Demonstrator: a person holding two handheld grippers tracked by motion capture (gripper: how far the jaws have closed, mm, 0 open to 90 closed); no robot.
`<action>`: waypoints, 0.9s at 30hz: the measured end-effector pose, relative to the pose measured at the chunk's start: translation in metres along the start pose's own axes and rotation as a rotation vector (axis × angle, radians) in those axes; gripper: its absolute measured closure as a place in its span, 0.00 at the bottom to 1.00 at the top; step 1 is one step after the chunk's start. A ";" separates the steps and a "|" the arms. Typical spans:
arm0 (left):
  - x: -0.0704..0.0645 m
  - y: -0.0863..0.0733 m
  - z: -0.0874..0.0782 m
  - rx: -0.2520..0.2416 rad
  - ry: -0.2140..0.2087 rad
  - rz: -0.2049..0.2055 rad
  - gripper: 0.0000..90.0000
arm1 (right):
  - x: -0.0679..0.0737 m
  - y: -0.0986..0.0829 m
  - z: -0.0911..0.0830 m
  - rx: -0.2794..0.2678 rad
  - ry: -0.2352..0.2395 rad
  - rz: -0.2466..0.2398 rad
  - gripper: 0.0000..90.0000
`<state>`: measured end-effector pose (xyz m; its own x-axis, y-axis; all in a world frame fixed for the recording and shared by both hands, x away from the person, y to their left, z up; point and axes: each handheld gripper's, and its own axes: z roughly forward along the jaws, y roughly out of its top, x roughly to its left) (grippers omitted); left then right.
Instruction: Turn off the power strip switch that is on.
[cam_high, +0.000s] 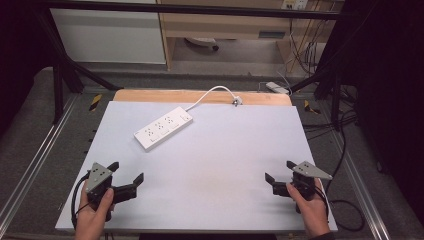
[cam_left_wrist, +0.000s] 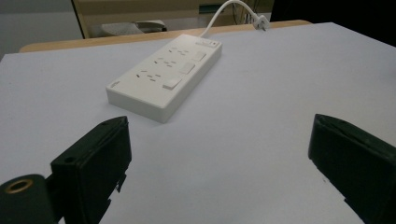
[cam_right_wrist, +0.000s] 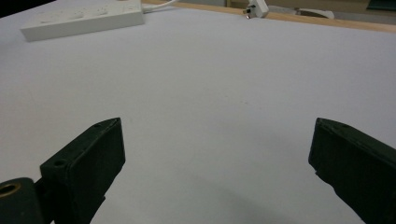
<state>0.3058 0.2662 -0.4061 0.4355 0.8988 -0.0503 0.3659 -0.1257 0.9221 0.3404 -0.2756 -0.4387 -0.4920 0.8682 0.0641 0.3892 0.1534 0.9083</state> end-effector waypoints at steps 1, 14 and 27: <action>0.000 0.000 0.000 -0.001 -0.003 -0.004 0.07 | 0.001 0.000 0.000 -0.004 0.001 -0.004 0.05; -0.003 0.001 0.002 -0.009 -0.017 0.010 0.06 | -0.001 0.004 0.006 -0.012 -0.005 0.007 0.06; -0.006 0.005 -0.003 -0.050 -0.061 -0.003 0.06 | -0.002 0.004 0.000 -0.035 -0.015 0.012 0.05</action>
<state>0.3030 0.2616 -0.3997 0.4844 0.8716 -0.0750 0.3264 -0.1005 0.9399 0.3430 -0.2762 -0.4348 -0.4759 0.8768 0.0696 0.3674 0.1263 0.9215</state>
